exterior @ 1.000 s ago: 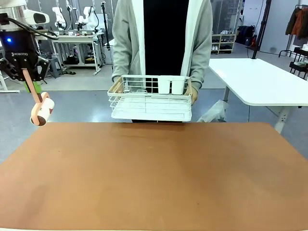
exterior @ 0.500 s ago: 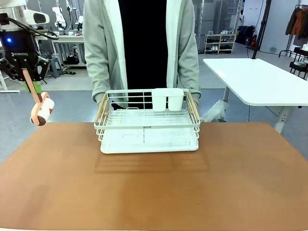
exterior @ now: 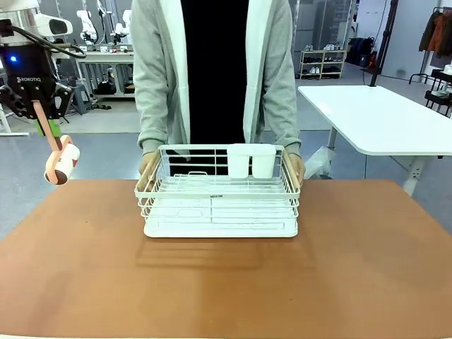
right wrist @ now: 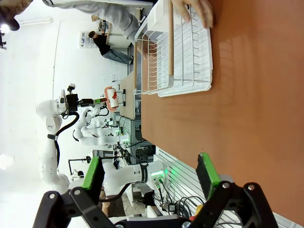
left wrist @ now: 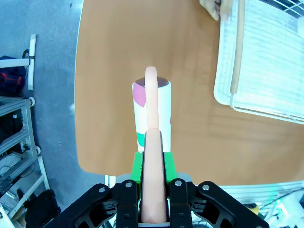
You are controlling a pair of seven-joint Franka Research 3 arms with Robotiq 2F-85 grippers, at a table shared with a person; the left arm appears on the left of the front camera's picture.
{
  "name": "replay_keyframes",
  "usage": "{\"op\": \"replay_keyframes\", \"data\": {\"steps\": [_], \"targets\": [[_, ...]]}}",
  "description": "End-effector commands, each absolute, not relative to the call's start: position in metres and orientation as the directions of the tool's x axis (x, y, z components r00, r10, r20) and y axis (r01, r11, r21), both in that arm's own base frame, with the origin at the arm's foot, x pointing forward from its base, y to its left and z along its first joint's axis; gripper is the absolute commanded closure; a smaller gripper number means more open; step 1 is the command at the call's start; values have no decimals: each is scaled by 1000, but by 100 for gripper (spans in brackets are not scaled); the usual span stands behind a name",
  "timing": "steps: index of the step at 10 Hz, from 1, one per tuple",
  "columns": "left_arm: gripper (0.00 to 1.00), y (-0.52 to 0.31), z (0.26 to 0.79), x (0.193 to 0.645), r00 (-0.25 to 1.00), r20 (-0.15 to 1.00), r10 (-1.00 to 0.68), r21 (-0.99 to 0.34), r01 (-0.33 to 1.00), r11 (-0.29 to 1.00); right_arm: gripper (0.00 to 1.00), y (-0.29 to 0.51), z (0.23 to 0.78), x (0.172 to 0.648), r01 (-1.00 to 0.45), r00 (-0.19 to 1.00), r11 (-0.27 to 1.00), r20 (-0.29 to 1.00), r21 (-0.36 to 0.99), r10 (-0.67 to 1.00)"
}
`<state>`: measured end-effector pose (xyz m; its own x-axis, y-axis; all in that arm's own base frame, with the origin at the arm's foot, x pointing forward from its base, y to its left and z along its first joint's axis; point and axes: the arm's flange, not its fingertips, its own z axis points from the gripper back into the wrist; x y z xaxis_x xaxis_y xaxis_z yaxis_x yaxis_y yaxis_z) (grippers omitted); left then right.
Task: Clean the table.
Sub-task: Place the Lint Roller down when the Dish drying rack is positioned in the middle of the table.
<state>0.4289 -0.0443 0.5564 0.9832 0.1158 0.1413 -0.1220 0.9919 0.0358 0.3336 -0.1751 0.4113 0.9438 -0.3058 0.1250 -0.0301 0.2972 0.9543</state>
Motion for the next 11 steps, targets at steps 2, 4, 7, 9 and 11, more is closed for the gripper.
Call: {"op": "replay_keyframes", "data": {"steps": [2,4,7,9,11], "targets": [[79,-43,562,428,985,131,113,44,-120,992,0,-173,413,333,-37,941,287,130,957,-312],[79,-43,562,428,985,131,113,44,-120,992,0,-173,413,333,-37,941,287,130,957,-312],[79,-43,562,428,985,131,113,44,-120,992,0,-173,413,333,-37,941,287,130,957,-312],[79,-43,562,428,985,131,113,44,-120,992,0,-173,413,333,-37,941,287,130,957,-312],[79,-43,562,428,985,131,113,44,-120,992,0,-173,413,333,-37,941,287,130,957,-312]]}}
